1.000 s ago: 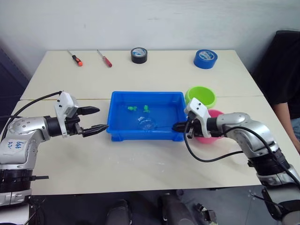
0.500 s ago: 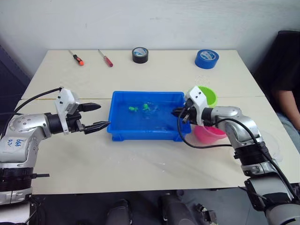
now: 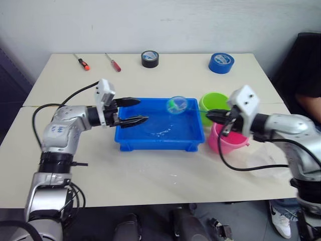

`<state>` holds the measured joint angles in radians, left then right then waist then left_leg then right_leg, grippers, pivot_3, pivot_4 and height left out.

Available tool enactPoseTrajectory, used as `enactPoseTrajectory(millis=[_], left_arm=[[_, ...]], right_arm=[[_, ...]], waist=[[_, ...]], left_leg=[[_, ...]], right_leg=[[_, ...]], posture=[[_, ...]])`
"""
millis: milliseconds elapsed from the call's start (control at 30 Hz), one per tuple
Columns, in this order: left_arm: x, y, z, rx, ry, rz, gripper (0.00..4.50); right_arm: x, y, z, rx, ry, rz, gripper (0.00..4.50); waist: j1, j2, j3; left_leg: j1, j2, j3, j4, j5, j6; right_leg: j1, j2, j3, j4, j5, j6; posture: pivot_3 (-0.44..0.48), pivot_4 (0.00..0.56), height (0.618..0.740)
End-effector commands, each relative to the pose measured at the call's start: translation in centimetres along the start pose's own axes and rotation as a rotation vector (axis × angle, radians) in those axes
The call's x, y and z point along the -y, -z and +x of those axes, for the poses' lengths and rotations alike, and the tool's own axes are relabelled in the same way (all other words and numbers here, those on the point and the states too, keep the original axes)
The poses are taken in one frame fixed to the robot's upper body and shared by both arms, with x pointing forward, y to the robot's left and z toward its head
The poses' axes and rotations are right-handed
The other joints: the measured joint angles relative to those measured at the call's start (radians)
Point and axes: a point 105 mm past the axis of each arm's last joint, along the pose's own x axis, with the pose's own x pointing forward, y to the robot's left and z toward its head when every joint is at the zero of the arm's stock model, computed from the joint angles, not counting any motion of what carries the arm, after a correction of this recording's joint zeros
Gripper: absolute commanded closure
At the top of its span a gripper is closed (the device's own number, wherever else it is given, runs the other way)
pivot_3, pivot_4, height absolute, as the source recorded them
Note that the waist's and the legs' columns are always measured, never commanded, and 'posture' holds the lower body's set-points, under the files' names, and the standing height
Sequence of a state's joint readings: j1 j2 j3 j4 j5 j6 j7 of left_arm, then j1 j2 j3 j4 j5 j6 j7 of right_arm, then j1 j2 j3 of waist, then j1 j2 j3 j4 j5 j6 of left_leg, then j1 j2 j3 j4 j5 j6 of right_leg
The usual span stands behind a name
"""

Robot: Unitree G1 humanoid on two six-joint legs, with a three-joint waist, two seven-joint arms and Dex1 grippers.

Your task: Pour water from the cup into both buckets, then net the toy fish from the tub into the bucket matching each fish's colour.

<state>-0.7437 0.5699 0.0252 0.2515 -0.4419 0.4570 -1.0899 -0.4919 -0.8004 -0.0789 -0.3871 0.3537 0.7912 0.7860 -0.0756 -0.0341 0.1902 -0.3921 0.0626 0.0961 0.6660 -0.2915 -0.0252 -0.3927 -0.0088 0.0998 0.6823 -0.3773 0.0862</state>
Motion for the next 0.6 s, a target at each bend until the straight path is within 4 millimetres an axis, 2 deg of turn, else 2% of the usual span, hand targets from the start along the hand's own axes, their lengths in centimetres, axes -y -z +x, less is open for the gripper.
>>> enactPoseTrajectory(millis=[33, 267, 433, 500, 600], left_arm=[[0.1, -0.7, 1.4, 0.02, 0.067, 0.043, 0.02], [0.4, -1.3, 3.2, 0.057, 0.132, 0.06, 0.02], [0.6, -1.0, 3.6, 0.058, 0.143, 0.063, 0.02], [0.7, -1.0, 3.6, 0.061, 0.143, 0.063, 0.02], [1.0, -0.8, 3.5, 0.059, 0.144, 0.063, 0.02]], right_arm=[[1.9, -1.1, -3.0, -0.003, 0.119, -0.048, 4.5], [4.2, -0.8, -6.0, -0.064, 0.253, -0.097, 4.5], [4.6, 0.5, -6.1, -0.127, 0.261, -0.25, 4.5], [5.2, 1.4, -6.0, -0.16, 0.294, -0.348, 4.5], [6.2, 2.3, -5.8, -0.246, 0.321, -0.643, 4.5]], waist=[[-0.001, 0.0, 0.0], [-0.007, 0.0, 0.0], [-0.003, 0.0, 0.0], [-0.003, 0.0, 0.0], [-0.003, 0.0, 0.0]], left_leg=[[0.0, 0.0, 0.0, 0.0, 0.0, 0.0], [0.001, 0.001, 0.001, -0.001, 0.0, -0.001], [0.001, 0.0, 0.002, -0.001, 0.0, -0.001], [0.001, 0.0, 0.002, -0.001, 0.0, -0.001], [0.001, 0.0, 0.003, 0.0, 0.0, -0.001]], right_leg=[[0.0, 0.0, 0.0, -0.001, 0.0, 0.0], [0.0, 0.001, 0.002, -0.001, 0.0, 0.0], [0.0, 0.001, 0.002, -0.001, 0.0, 0.0], [0.0, 0.001, 0.002, -0.002, 0.0, 0.001], [0.0, 0.001, 0.003, -0.002, 0.0, 0.001]], posture=[[0.0, 0.15, 0.74], [0.0, 0.15, 0.74], [0.0, 0.15, 0.74], [0.0, 0.15, 0.74], [0.0, 0.15, 0.74]])
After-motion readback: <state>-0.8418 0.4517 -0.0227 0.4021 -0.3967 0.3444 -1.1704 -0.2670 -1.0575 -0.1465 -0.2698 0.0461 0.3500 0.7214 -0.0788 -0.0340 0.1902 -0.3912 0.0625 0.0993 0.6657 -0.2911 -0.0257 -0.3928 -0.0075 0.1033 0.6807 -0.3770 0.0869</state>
